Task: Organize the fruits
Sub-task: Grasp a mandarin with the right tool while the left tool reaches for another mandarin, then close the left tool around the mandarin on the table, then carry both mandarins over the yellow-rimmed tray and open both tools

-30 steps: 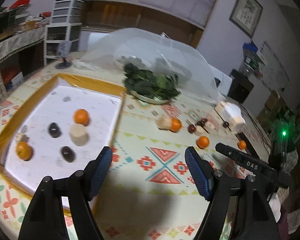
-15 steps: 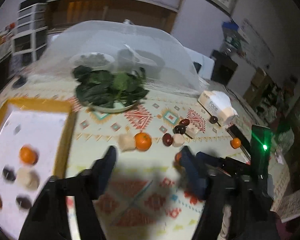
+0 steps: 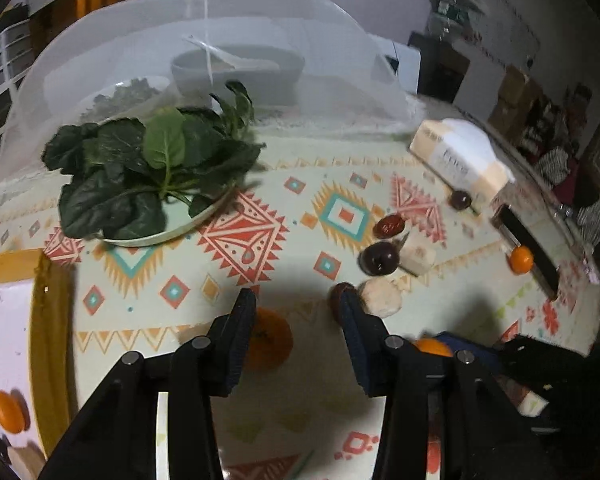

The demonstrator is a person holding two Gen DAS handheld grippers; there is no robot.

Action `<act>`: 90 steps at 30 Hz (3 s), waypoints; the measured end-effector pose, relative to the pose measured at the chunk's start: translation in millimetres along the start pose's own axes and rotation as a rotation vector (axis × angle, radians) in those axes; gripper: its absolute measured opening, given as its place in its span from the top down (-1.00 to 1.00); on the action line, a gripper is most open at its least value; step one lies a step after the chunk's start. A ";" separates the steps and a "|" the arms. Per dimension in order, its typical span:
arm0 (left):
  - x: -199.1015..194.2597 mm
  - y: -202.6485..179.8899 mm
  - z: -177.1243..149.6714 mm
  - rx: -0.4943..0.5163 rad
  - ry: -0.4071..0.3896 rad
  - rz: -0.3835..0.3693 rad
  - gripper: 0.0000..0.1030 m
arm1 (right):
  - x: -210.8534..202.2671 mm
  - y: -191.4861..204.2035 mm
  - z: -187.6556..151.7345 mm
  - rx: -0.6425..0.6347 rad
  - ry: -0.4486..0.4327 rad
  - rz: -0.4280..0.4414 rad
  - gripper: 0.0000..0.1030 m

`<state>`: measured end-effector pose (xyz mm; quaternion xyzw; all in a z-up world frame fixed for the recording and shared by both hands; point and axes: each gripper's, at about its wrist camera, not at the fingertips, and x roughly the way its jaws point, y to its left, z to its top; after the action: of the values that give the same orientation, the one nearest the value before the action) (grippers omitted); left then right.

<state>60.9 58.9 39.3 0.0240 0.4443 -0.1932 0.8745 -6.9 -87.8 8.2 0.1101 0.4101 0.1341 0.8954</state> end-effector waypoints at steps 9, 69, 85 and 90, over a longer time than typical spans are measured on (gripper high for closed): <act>-24.9 -18.4 -19.6 0.097 0.034 -0.065 0.18 | -3.8 -12.3 1.2 0.057 -0.003 0.029 0.34; -204.6 109.4 -142.8 -0.344 -0.297 0.246 0.31 | -31.1 118.4 5.5 -0.148 -0.045 0.167 0.34; -209.5 188.9 -187.8 -0.476 -0.266 0.324 0.31 | 48.8 269.4 -11.2 -0.383 0.088 0.200 0.34; -203.5 199.2 -192.2 -0.499 -0.254 0.318 0.31 | 70.2 276.8 -14.5 -0.415 0.107 0.151 0.34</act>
<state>-123.1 348.5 57.5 -0.1466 0.3558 0.0593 0.9211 -15.3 196.8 34.5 -0.0534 0.4113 0.2880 0.8632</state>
